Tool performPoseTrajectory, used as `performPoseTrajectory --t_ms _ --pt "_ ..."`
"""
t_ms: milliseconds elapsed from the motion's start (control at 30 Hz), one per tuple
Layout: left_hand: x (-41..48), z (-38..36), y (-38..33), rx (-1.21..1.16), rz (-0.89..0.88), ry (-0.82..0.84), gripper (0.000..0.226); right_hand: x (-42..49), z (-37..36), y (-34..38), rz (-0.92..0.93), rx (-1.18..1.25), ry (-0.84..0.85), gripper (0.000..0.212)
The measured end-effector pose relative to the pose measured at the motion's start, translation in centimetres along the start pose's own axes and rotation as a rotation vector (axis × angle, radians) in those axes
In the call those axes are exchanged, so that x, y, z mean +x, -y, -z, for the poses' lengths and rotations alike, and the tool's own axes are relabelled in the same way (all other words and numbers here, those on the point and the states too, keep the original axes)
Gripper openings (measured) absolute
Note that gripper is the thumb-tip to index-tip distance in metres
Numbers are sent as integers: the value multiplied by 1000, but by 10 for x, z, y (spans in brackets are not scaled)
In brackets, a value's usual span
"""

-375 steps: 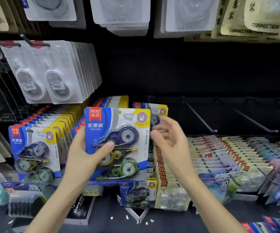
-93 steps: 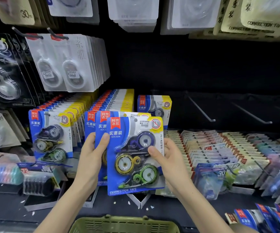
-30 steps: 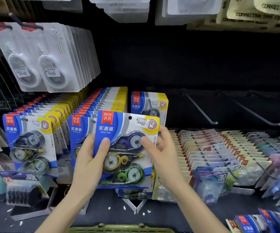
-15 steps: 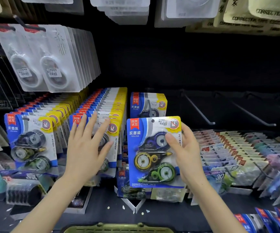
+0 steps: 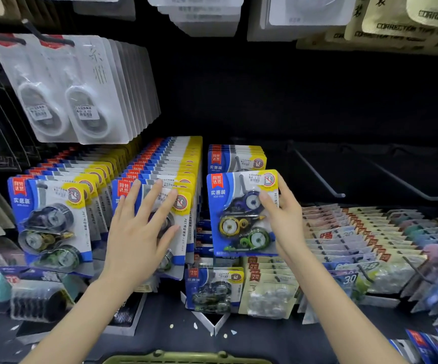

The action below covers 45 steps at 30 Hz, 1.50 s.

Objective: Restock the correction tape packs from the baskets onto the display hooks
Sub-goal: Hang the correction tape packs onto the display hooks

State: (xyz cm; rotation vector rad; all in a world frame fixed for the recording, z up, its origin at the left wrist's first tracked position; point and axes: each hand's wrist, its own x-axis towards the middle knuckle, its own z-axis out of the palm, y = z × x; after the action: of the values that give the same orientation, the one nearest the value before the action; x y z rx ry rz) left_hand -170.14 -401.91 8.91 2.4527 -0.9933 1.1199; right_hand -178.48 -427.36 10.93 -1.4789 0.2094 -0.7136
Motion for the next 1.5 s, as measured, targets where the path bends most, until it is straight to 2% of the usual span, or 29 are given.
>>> performPoseTrajectory --t_ms 233,433,500,633,767,867,967,1100,1167,1233,1433,1500 --pt "-1 -4 0 12 -10 -31 54 63 -18 -26 -226 365 -185 42" --pt "-1 -6 0 40 -18 -43 56 97 -37 -34 -202 342 -430 18" --pt "-1 -6 0 49 -19 -42 56 102 -41 -37 -222 343 -474 18" --pt "-1 -4 -1 38 -13 -30 56 94 -38 -43 -215 299 -462 16" --pt "-1 -1 -1 -7 -8 -15 53 70 -20 -46 -175 156 -387 26" --pt "-11 6 -8 -87 24 -36 50 38 -4 -52 -196 61 -372 25" --pt "-44 13 -12 -161 108 -59 45 -13 7 -68 -203 11 -409 5" --pt "-126 10 -7 -175 275 90 40 -99 14 -99 -267 -13 -422 13" --pt "-174 1 0 -160 361 235 44 -142 15 -126 -391 -65 -335 21" --pt "-222 -8 9 -130 427 368 46 -183 10 -160 -584 -185 -151 24" --pt "-349 -8 25 -51 646 690 58 -299 -20 -246 -968 -547 637 24" --pt "-376 -8 26 -32 698 769 65 -334 -26 -264 -1080 -645 685 25"
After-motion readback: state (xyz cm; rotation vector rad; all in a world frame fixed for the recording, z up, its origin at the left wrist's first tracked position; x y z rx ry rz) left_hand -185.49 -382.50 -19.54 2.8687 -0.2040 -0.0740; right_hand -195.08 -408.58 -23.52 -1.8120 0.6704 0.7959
